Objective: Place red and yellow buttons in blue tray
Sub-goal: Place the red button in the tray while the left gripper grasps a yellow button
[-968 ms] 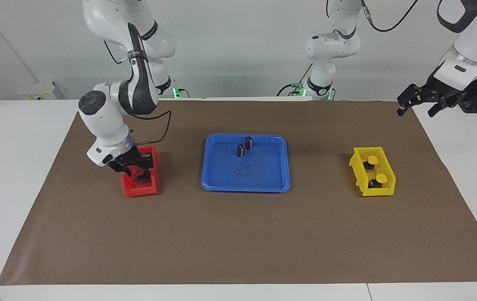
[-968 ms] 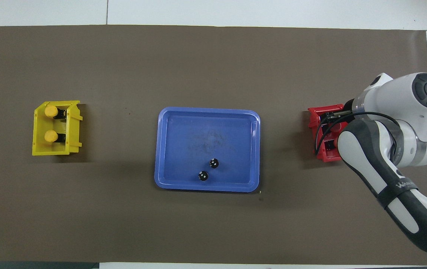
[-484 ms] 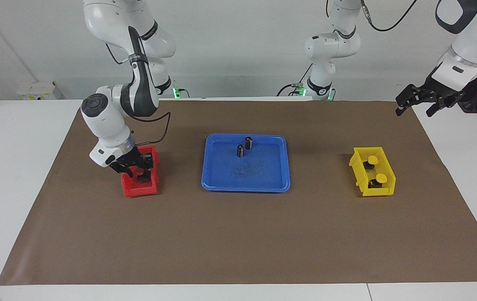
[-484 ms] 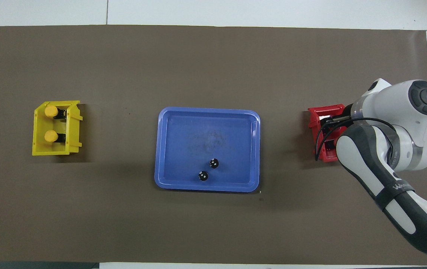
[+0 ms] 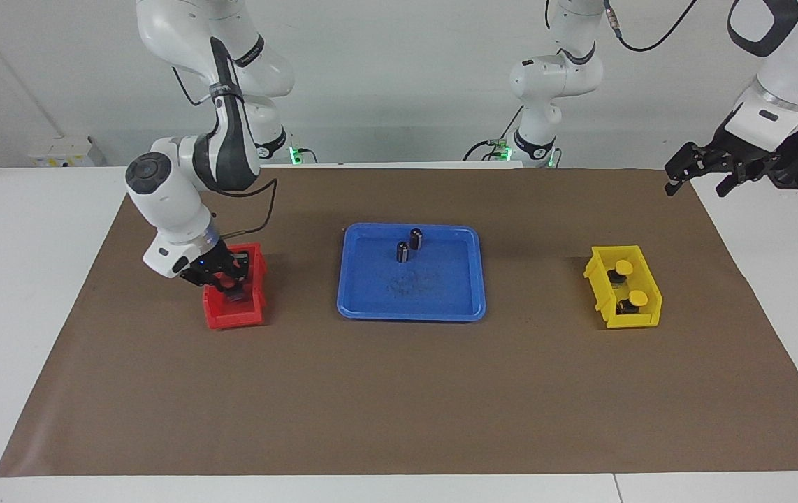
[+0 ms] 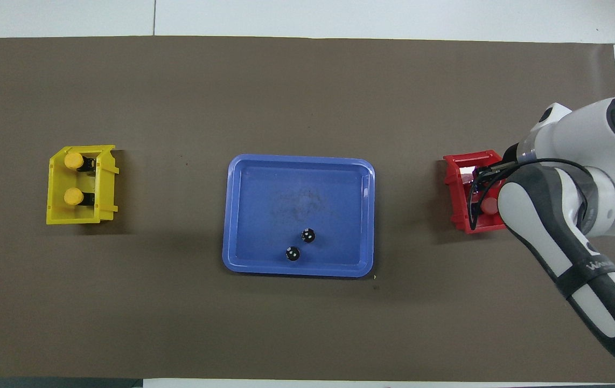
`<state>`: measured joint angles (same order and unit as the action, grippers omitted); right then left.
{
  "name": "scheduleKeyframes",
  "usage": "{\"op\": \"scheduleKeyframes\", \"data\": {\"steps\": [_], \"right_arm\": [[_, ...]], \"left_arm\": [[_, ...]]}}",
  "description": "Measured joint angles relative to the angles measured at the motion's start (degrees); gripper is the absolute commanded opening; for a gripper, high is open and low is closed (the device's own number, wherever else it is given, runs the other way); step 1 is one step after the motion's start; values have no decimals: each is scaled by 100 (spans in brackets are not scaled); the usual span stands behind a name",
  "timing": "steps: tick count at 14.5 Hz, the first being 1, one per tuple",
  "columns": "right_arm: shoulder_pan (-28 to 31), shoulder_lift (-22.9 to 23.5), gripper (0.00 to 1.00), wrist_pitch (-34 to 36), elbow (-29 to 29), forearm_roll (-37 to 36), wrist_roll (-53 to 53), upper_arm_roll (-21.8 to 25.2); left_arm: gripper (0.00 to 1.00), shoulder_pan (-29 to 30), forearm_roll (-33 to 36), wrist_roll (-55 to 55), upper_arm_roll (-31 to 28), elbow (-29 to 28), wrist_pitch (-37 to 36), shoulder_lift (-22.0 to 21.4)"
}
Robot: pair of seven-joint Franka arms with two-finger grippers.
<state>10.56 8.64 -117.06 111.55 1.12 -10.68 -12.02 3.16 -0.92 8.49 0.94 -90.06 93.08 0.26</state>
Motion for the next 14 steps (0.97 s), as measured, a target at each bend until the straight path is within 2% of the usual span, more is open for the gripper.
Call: {"op": "scheduleKeyframes", "data": {"steps": [3, 5, 6, 8, 10, 14], "right_arm": [[-356, 215, 23, 1051, -1214, -5, 338, -8], [-948, 443, 23, 1152, -1682, -23, 1258, -19], [-1334, 559, 23, 1076, -1806, -33, 1918, -29], [-2162, 777, 23, 645, -1862, -48, 3329, -44], [-2841, 1006, 23, 297, -1862, -182, 4302, -43], [-3540, 1458, 25, -129, -1859, -490, 5347, -36]], "left_arm": [[91, 75, 1, 23, -2, -798, 1076, -33], [81, 75, 1, 27, 5, -1230, 1544, 44], [76, 75, 1, 28, 6, -1371, 1728, 129], [76, 75, 1, 27, 7, -1611, 2221, 383], [76, 75, 1, -2, 8, -1894, 2833, 602], [76, 36, 0, -293, 34, -2259, 3585, 898]]}}
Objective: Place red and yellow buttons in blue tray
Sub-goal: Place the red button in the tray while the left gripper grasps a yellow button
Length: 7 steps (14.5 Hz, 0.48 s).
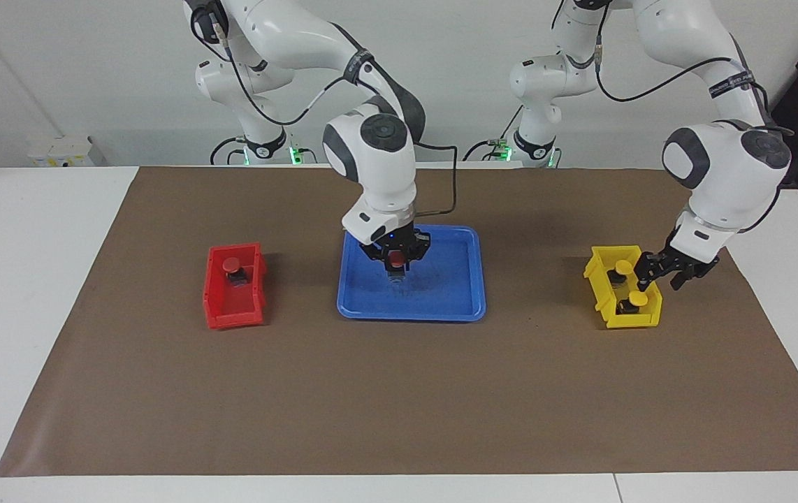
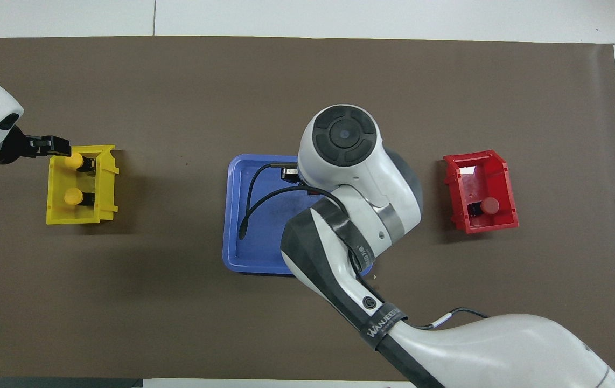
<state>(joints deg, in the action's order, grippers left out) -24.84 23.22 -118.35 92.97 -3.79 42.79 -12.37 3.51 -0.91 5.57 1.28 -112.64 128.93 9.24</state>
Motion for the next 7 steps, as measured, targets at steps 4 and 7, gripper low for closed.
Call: {"op": "scheduleKeyframes", "data": {"steps": [4, 7], "right_arm": [[-163, 182, 27, -324, 179, -117, 266, 7], [-163, 181, 28, -499, 387, -183, 267, 27]], "left_arm": [[74, -102, 0, -205, 30, -28, 197, 181], [74, -99, 0, -206, 20, -135, 377, 213]]}}
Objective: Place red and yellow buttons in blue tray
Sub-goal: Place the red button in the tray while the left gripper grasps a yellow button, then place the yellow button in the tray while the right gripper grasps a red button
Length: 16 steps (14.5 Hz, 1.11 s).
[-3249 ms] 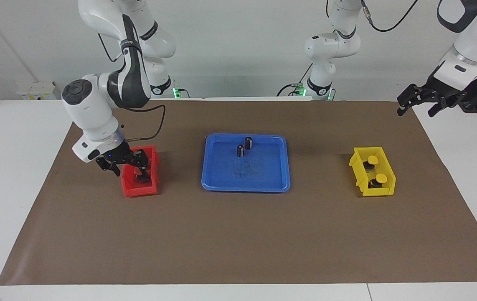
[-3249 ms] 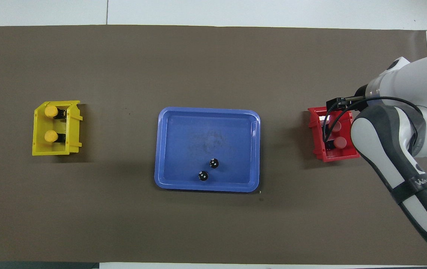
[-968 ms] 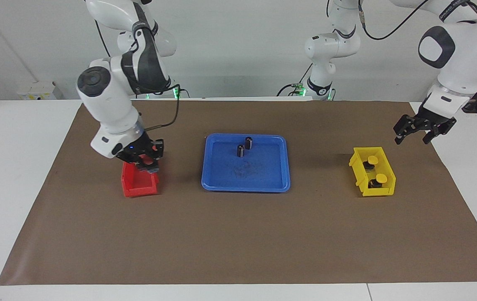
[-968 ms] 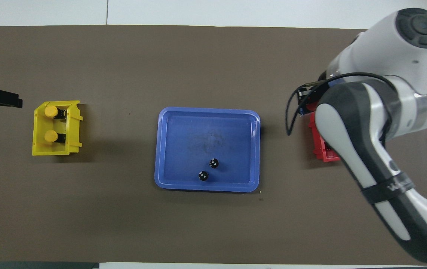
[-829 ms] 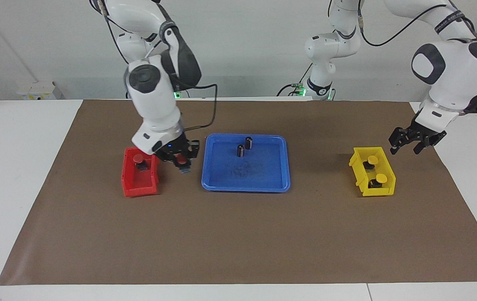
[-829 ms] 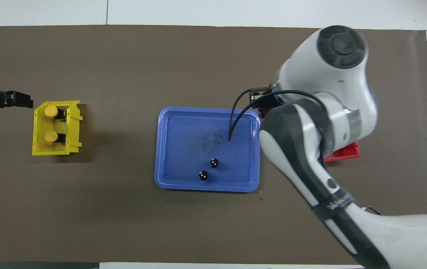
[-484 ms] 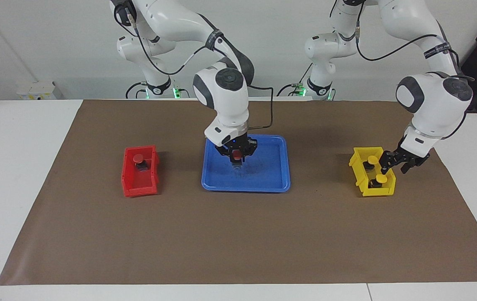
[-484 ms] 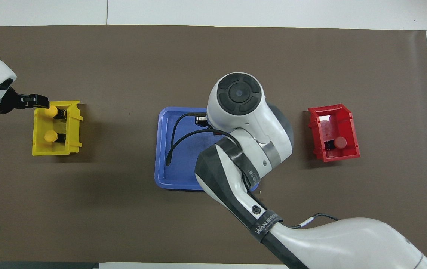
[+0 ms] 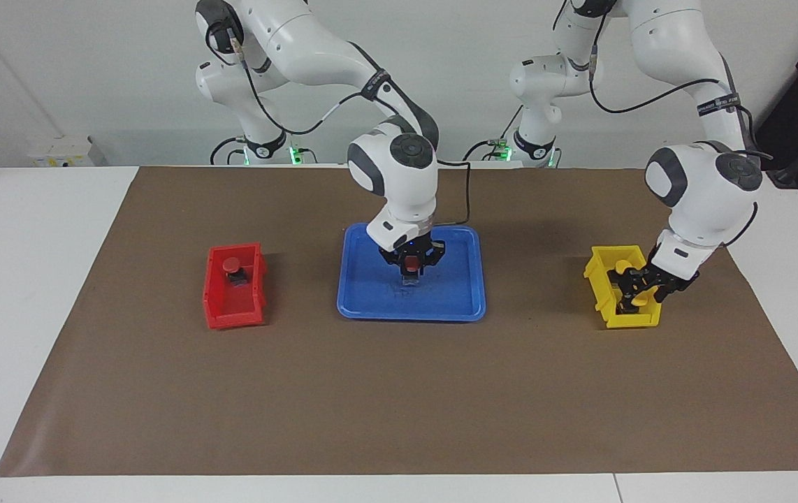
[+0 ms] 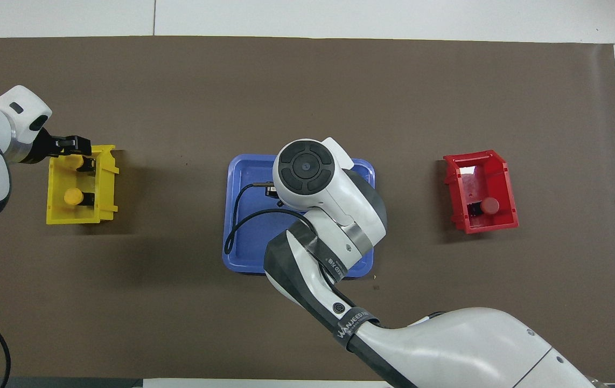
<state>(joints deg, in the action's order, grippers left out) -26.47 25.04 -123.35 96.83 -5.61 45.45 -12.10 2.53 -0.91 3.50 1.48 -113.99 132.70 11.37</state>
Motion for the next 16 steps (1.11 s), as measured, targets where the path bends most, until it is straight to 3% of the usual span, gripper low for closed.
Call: {"op": "scheduleKeyframes", "data": {"steps": [1, 2, 3, 4, 5, 8, 11, 14, 16], "right_arm": [[0, 0, 31, -81, 58, -62, 0, 0], [0, 0, 51, -143, 117, -114, 0, 0], [0, 0, 79, -167, 161, -142, 0, 0], [1, -4, 81, -169, 177, -154, 1, 2], [3, -8, 82, -168, 179, -155, 1, 7], [136, -152, 82, 232, -22, -220, -51, 55], [876, -807, 81, 1018, -54, -242, -1193, 65], [1924, -1736, 81, 1219, 794, 142, -2752, 67], [2558, -2269, 81, 1137, 1486, 456, -3814, 71]], "left_arm": [[74, 3, 0, -4, -5, -41, 33, 0], [73, 5, 0, -10, -9, -88, 49, 1], [54, 5, 0, -14, -10, -170, 121, 2], [8, 7, 0, -21, -12, -280, 263, 3], [1, 7, 0, -40, -14, -368, 368, 3], [1, 16, 0, -71, -21, -416, 443, 2], [1, 7, 83, -103, -17, 77, -167, -10], [1, -18, 593, -298, 4, 1506, -1889, -59], [1, -392, 616, -963, 34, 1933, -2393, -100]]}}
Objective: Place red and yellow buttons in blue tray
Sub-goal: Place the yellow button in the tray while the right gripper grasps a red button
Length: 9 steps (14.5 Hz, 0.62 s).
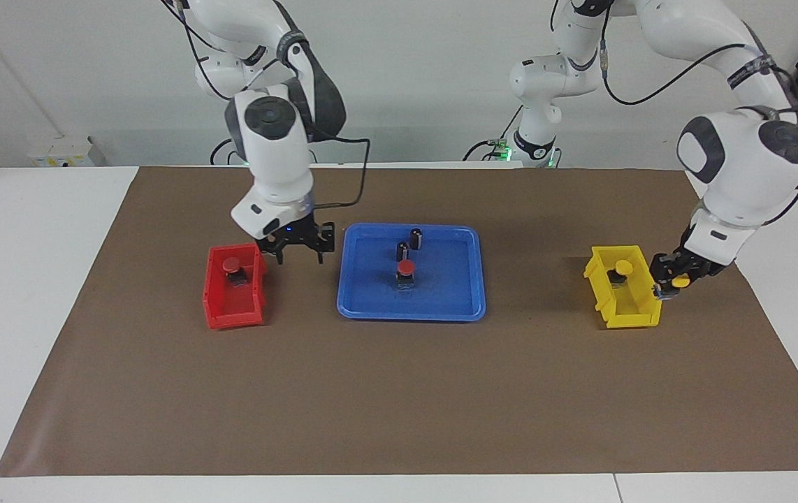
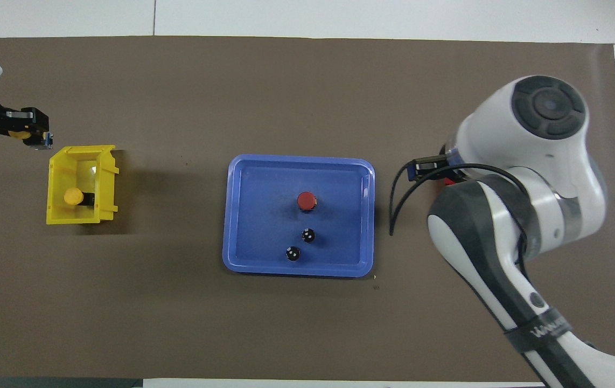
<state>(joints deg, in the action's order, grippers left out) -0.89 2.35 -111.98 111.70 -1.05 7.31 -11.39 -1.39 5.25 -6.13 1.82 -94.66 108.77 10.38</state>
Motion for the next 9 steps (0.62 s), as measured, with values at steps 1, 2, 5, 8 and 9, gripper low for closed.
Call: {"op": "scheduleKeyframes", "data": {"steps": [1, 2, 5, 8, 9], "right_arm": [[266, -179, 80, -129, 289, 79, -397, 1], [490, -294, 79, -374, 560, 111, -717, 1], [844, -385, 76, -1179, 1225, 145, -1255, 2], [876, -382, 74, -1619, 1603, 189, -1292, -6], [876, -381, 74, -1738, 1690, 192, -1292, -9]], "left_arm": [[1, -361, 5, -523, 20, -12, -48, 4], [1, -791, 10, -1099, 45, -71, -41, 26], [1, -1878, -110, -2483, 98, -460, 477, 73], [2, -2486, -438, -2826, 104, -1075, 1134, 125], [1, -2651, -497, -2951, 105, -1276, 1375, 151]]}}
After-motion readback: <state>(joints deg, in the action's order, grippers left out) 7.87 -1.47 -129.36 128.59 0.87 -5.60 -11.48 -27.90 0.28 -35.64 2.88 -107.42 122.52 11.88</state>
